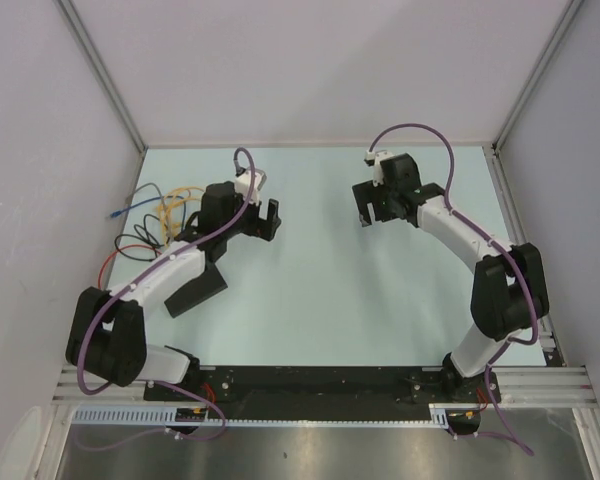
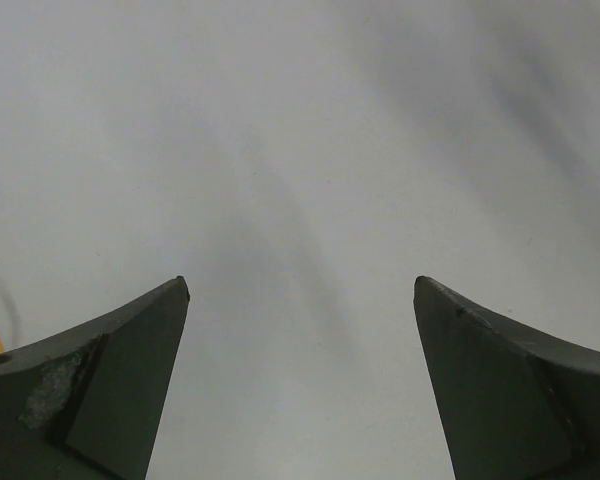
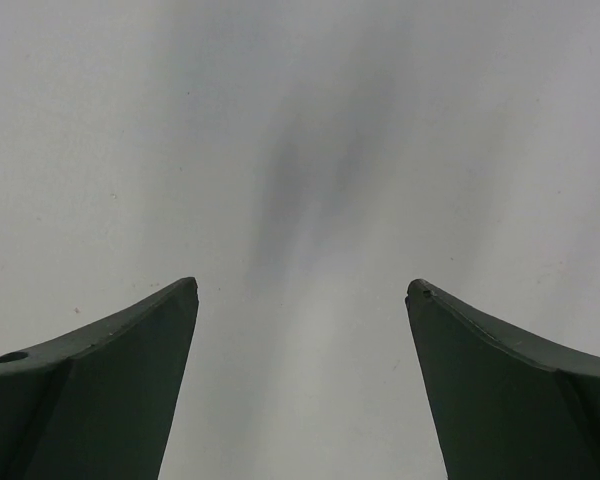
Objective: Pull the plug from the switch port
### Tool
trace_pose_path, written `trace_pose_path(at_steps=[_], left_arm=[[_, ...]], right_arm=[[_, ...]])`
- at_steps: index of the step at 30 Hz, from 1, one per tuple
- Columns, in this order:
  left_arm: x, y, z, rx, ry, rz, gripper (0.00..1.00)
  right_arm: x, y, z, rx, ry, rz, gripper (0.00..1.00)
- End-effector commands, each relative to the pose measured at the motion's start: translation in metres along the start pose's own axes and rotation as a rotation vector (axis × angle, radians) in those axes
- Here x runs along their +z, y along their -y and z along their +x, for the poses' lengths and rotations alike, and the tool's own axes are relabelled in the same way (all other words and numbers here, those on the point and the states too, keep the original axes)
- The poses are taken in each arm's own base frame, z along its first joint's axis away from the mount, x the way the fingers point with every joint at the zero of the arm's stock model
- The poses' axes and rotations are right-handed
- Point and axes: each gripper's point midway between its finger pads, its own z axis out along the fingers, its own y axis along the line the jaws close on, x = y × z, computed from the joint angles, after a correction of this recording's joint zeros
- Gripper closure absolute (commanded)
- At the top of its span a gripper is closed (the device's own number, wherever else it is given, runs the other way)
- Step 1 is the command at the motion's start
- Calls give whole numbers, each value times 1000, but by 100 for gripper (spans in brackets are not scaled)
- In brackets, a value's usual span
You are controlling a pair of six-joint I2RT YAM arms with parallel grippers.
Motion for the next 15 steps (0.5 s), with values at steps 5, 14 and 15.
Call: trace_pose_path(at_steps=[5, 14, 15], left_arm=[[-43, -14, -64, 435, 1, 60, 0], [-101, -129, 0, 82, -383, -273, 0], [-114, -138, 13, 30, -422, -298, 0]], right_arm=[[0, -9, -37, -102, 72, -13, 9], [6, -40, -41, -118, 66, -123, 10], [5, -43, -40, -122, 65, -132, 10]])
